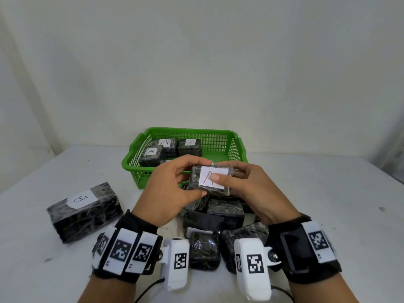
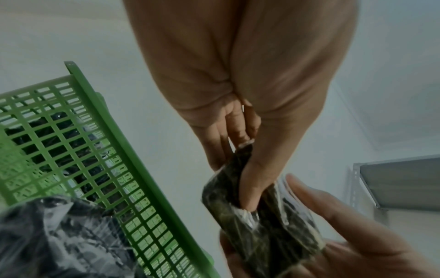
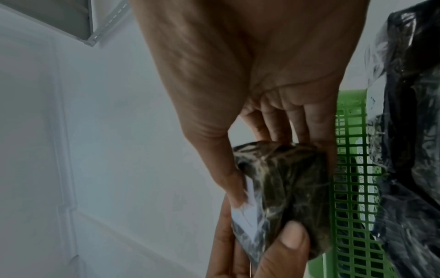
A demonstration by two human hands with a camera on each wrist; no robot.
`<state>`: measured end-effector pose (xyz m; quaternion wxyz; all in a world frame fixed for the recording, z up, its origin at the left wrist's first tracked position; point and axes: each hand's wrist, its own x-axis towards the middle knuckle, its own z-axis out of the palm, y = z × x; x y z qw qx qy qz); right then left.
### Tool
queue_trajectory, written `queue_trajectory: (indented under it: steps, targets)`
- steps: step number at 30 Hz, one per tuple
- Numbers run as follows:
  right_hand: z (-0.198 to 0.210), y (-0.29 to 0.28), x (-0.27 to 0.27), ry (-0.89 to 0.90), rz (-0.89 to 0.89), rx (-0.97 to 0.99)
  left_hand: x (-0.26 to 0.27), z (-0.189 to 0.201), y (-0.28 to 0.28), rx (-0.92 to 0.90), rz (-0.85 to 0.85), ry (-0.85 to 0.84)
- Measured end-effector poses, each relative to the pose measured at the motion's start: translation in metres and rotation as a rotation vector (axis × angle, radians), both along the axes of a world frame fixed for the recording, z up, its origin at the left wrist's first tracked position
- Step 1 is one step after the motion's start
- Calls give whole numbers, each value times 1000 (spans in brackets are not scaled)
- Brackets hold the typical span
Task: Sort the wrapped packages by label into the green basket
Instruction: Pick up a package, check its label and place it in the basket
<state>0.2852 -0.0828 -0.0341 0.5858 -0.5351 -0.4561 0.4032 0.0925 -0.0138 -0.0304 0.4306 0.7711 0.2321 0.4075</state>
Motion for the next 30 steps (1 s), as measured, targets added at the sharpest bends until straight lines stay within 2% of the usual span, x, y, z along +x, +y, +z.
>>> queue_trajectory:
  steps: [3,7,10,17,22,30]
  targets:
    - [2,-1,3,-3,19,-20,-3,2,2,-13,23,-17]
    - [3,-4,7,-85,-7,68,-3,0,0,-59,-24,-2]
    - [4,-4,8,-137,-3,109,-3,2,-1,-60,8,-5]
    - [3,0,0,65,73,-29,-2,2,-1,15,3,-21]
    - [-2,1,0,-2,-23,-14,-1,-1,2,76,-10,62]
    - [-2,1,-2,-42,-51,-15,0,-2,1,95,1,69]
